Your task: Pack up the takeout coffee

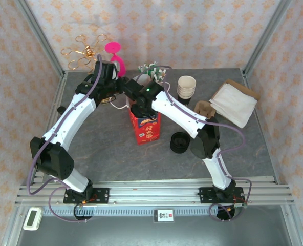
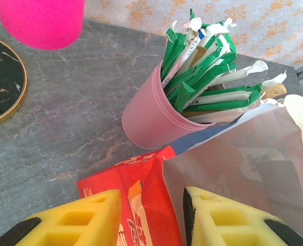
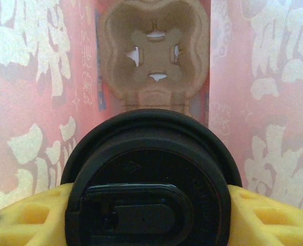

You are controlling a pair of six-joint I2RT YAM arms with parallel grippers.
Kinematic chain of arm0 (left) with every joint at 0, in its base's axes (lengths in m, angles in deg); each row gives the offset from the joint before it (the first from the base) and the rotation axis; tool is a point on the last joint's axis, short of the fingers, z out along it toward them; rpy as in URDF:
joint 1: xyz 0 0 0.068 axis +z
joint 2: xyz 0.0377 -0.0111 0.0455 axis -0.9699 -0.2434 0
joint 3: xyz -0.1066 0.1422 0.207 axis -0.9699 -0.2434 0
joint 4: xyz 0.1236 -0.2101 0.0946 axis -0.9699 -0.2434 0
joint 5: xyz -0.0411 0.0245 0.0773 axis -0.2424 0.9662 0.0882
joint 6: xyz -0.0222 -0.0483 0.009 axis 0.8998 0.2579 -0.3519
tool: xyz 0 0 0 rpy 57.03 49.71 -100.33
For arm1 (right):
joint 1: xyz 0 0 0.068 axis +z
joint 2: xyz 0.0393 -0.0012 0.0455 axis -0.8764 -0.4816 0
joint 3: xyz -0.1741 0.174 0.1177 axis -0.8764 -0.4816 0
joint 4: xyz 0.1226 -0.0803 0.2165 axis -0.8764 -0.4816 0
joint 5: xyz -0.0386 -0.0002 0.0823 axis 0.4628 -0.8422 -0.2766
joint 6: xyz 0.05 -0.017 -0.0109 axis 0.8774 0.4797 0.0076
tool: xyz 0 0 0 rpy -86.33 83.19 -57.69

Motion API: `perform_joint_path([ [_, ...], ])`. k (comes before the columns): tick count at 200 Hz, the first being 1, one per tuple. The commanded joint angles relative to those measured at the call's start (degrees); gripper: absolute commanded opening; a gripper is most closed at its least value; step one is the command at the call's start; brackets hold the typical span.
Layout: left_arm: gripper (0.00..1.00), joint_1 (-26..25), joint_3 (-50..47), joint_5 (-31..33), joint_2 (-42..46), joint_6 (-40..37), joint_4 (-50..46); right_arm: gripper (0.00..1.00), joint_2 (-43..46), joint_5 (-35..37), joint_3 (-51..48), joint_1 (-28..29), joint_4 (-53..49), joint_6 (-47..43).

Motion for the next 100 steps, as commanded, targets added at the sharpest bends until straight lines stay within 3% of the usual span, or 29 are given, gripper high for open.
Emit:
perform_joint_path([
  [1, 0.39, -0.29, 0.08, 0.52, 2.63, 1.11, 1.55, 0.45, -3.79, 1.29, -0.27, -0.16, -0.97, -0.55],
  [100, 0.4, 0.39, -0.23, 2.93, 7.2, 2.95, 1.21, 0.45, -4.45, 1.71, 0.08, -0.69, -0.79, -0.73],
])
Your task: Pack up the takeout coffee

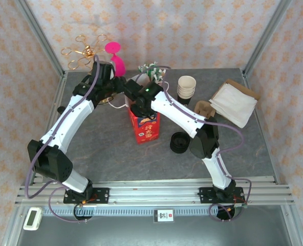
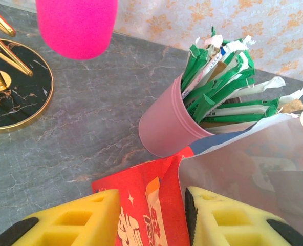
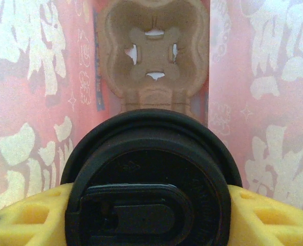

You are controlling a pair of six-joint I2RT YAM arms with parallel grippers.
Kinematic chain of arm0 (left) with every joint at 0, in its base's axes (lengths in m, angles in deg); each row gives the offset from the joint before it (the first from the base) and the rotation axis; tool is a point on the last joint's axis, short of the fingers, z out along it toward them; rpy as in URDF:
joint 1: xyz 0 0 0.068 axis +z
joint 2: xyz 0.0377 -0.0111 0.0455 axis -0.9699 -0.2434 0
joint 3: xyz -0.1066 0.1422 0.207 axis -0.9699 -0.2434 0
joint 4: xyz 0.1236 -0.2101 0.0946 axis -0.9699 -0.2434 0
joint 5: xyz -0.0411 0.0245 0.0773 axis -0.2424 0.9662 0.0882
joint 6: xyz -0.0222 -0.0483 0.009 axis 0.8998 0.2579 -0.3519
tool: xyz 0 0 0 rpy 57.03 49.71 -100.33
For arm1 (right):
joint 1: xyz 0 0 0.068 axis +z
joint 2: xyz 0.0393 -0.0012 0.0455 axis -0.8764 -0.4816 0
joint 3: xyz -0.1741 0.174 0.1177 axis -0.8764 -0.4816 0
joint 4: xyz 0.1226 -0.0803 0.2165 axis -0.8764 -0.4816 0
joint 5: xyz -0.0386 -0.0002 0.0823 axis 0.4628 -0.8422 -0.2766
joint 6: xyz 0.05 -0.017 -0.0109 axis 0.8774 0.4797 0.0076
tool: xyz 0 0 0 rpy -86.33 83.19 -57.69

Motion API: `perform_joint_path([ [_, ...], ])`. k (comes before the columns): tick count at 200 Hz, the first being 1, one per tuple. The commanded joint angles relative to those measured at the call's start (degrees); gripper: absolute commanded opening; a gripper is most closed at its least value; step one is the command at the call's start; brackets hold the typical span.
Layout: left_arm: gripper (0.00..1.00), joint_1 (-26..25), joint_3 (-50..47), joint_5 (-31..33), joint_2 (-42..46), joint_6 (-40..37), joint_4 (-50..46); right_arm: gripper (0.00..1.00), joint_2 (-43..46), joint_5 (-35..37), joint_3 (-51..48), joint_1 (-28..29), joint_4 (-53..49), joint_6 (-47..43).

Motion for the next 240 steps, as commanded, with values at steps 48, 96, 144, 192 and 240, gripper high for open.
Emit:
perform_joint_path([
  [48, 0.46, 0.44, -1.17, 0.45, 9.36, 3.73, 1.5, 0.45, -3.5, 1.97, -0.69, -0.69, -1.18, -0.41],
  [96, 0.46, 0.94, -4.72, 2.4, 14.55, 4.58, 0.57, 0.45, -3.43, 0.9, -3.27, -0.65, 1.02, -0.72],
  [144, 0.46, 0.98, -8.23, 2.37, 18.7, 6.07, 0.19, 0.45, -3.45, 2.08, -3.83, -0.69, 1.86, -0.42],
  [192, 0.46, 0.99, -11.92, 0.83, 21.5, 7.38, 0.5, 0.45, -3.04, 2.42, -5.4, -0.65, 2.82, 0.04],
  [240, 0.46, 0.99, -15.43, 0.33, 23.23, 9.59, 1.52, 0.45, -1.93, 3.2, -9.11, -0.6, 5.39, 0.41],
])
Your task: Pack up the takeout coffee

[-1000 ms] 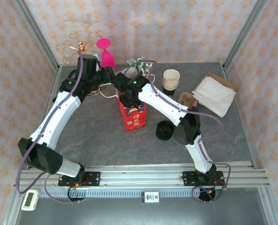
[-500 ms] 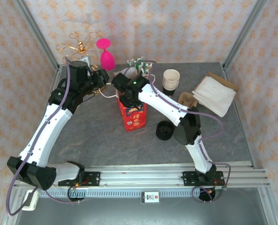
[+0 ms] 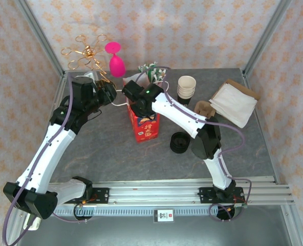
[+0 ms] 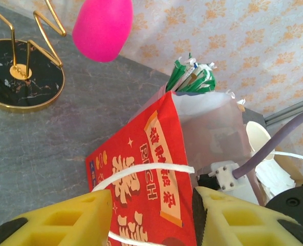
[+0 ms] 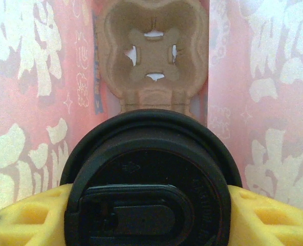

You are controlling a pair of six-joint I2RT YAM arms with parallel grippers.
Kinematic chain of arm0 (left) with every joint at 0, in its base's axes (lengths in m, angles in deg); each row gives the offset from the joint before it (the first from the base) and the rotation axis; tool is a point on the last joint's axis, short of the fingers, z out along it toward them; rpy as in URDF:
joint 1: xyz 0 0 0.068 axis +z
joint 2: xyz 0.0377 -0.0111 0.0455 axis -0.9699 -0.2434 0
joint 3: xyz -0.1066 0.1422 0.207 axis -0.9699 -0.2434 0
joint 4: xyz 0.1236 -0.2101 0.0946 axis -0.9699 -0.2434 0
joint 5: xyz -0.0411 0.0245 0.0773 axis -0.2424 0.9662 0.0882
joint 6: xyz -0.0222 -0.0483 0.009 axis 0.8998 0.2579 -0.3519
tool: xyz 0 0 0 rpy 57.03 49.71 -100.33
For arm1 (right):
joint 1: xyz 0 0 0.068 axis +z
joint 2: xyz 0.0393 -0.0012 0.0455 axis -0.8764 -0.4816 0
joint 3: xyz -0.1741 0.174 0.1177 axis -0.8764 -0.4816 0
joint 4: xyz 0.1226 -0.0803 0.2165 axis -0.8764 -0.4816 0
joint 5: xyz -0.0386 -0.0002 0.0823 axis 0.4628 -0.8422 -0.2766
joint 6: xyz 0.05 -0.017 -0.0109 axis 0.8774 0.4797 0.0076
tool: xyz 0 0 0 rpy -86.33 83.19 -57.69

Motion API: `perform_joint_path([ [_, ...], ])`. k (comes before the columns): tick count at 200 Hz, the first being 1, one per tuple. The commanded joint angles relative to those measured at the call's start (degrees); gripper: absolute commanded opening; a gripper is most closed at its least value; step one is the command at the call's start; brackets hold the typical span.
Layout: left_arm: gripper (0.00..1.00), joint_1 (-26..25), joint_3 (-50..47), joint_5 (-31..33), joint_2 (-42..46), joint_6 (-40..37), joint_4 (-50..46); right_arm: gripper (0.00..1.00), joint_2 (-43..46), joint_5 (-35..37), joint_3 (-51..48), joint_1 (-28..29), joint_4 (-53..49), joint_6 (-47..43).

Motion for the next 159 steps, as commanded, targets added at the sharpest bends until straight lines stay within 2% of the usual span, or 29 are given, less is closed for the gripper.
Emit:
perform_joint_path([
  [1, 0.46, 0.77, -1.66, -0.93, 1.48, 2.01, 1.1, 0.45, -3.82, 1.92, -4.02, -0.62, 0.06, 0.48],
  [72, 0.47, 0.77, -2.66, -1.29, 1.97, 2.69, 1.55, 0.46, -4.45, 1.21, -4.66, -0.6, 1.18, 0.56],
  [131, 0.48, 0.77, -3.89, -3.09, 1.98, 2.43, 1.91, 0.46, -6.46, 2.58, -0.1, -0.73, -2.1, 0.19],
  [159, 0.48, 0.77, -4.54, -3.18, 2.76, 2.58, 2.08, 0.46, -6.2, 1.56, -2.37, -0.69, -0.76, 0.29],
])
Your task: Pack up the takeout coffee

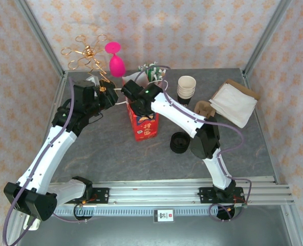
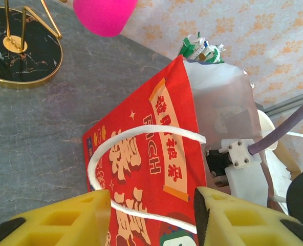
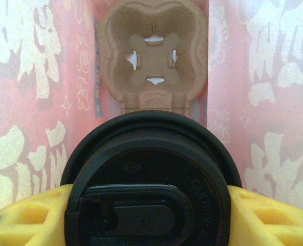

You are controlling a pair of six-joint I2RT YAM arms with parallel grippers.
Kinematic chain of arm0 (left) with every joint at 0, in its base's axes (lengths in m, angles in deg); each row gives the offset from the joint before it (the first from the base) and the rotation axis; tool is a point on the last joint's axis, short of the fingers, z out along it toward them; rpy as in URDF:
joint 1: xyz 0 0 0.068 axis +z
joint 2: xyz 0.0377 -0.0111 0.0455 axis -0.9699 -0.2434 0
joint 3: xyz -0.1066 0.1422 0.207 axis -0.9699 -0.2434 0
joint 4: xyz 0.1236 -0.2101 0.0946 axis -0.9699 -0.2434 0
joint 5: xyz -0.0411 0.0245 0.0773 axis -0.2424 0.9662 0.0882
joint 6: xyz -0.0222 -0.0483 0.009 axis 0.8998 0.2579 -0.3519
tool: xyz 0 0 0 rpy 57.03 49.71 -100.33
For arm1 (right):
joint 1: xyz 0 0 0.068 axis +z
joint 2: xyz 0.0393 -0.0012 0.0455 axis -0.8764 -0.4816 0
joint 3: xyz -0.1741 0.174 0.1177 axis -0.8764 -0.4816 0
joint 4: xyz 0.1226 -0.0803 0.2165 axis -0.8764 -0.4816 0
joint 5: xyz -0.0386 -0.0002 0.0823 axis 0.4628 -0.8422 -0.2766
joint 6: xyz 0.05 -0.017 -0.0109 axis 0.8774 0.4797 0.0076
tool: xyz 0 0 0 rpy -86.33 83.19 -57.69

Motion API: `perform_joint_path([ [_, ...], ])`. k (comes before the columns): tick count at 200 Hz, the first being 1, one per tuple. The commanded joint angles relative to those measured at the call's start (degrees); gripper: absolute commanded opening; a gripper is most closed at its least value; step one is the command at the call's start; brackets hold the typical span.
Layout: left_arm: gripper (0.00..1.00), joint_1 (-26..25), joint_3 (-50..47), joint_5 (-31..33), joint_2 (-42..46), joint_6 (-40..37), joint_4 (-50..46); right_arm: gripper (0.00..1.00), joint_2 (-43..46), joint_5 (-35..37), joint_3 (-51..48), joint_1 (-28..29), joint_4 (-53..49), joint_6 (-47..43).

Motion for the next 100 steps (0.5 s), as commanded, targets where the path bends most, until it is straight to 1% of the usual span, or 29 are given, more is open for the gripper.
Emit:
perform_joint_path([
  [1, 0.48, 0.77, -0.89, -1.05, 1.86, 0.16, 1.55, 0.46, -5.13, 0.58, -3.71, -0.67, -1.72, 0.27],
  [87, 0.49, 0.79, -1.51, -1.59, 1.7, 0.54, 1.55, 0.47, -5.3, 1.53, -4.06, -0.73, -1.23, 0.01],
  [100, 0.5, 0.77, -1.62, -1.28, 1.84, 0.26, 1.11, 0.47, -5.61, 2.37, -2.66, -1.06, -2.51, -0.14],
])
